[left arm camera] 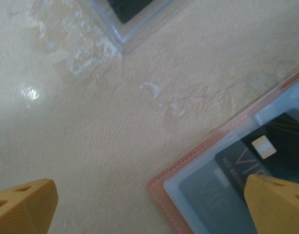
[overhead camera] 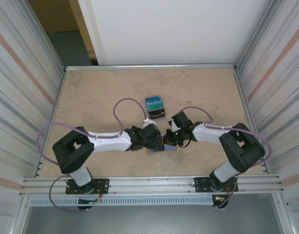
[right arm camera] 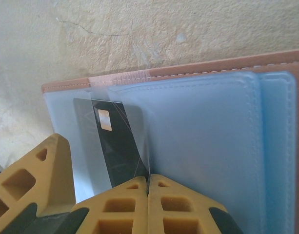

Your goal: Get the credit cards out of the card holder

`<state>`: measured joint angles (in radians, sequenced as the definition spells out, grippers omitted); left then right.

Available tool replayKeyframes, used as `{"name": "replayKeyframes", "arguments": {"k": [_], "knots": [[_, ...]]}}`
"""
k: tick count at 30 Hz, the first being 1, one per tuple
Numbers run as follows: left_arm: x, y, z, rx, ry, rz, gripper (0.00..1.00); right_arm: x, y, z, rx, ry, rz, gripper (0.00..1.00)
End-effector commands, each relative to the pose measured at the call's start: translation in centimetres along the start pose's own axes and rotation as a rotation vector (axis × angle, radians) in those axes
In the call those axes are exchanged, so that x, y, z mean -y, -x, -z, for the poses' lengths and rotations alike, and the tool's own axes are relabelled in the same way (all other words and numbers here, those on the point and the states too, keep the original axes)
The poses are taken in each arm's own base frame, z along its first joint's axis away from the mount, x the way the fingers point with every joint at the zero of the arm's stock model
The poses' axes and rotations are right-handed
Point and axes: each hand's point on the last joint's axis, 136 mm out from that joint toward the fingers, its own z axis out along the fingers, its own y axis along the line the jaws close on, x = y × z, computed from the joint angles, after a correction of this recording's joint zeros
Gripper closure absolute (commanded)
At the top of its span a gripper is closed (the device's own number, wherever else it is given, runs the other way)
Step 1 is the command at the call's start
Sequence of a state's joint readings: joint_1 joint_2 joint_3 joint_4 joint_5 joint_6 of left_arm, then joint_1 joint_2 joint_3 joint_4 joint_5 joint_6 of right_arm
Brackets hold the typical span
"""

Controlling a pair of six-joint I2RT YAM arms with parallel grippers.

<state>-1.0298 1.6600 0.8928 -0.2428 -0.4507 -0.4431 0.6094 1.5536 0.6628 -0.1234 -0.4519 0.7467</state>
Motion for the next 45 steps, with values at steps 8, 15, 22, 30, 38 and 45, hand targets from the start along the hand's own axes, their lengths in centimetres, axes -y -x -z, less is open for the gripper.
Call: {"name": "replayKeyframes", "arguments": {"k": [8, 15, 22, 30, 38, 45], "knots": [[-3.6, -2.8, -0.7, -0.086, 0.105, 0.074, 0.01, 0.0, -1.0, -0.9, -0.095, -0.009, 0.081, 1.00], [-3.3, -3.3, -2.1, -0.118, 0.106, 0.064, 0.01, -1.2, -0.9, -1.6, -0.129, 0.053, 0.099, 1.00], [-3.1, -3.1, -2.4, -0.118, 0.094, 0.058, 0.01, -2.0, -0.4, -0.8, -0.099, 0.069, 0.146, 1.00], [-3.1, -3.3, -2.4, -0.126, 0.089, 0.058, 0.01, -2.3, 0.3, 0.2, -0.062, 0.056, 0.171, 1.00], [-3.2, -3.2, -2.3, -0.124, 0.093, 0.056, 0.01, -1.9, 0.7, 1.2, -0.027, 0.040, 0.171, 1.00], [-3.4, -3.5, -2.1, -0.125, 0.098, 0.052, 0.01, -0.7, 0.8, 1.6, -0.017, 0.022, 0.143, 1.00]]}}
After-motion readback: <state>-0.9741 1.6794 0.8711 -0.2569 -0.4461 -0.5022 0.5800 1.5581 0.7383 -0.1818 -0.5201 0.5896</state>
